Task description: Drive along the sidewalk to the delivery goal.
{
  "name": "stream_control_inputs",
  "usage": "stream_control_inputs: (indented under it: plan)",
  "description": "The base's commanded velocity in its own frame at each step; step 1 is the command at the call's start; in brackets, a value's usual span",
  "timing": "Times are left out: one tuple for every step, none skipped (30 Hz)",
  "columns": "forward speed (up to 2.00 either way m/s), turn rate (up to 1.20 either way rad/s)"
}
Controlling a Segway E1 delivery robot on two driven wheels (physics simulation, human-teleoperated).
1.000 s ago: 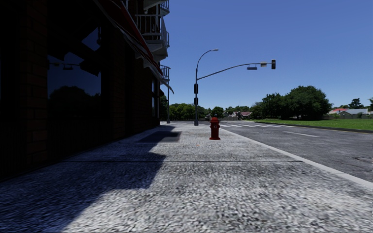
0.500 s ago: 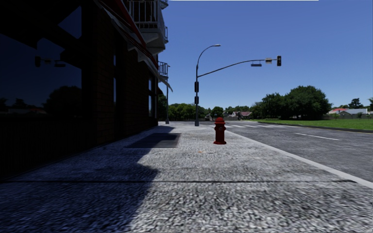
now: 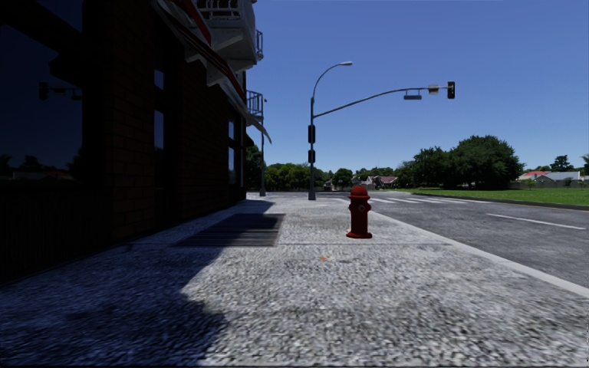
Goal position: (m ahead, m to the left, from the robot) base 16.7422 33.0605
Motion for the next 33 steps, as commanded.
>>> stream_control_inputs:
  plan:
    - [2.0,0.0]
    - [2.0,0.0]
    - [2.0,0.0]
    - [2.0,0.0]
    - [2.0,0.0]
    - [2.0,0.0]
    - [2.0,0.0]
    - [2.0,0.0]
    - [2.0,0.0]
    - [2.0,0.0]
    - [2.0,0.0]
    - [2.0,0.0]
    - [2.0,0.0]
    - [2.0,0.0]
    - [2.0,0.0]
    - [2.0,0.0]
    - [2.0,0.0]
    - [2.0,0.0]
    - [2.0,0.0]
    - [2.0,0.0]
    - [2.0,0.0]
    - [2.0,0.0]
    - [2.0,0.0]
    - [2.0,0.0]
    - [2.0,0.0]
    - [2.0,0.0]
    - [2.0,0.0]
    - [2.0,0.0]
    - [2.0,0.0]
    - [2.0,0.0]
    - [2.0,0.0]
    - [2.0,0.0]
    - [2.0,0.0]
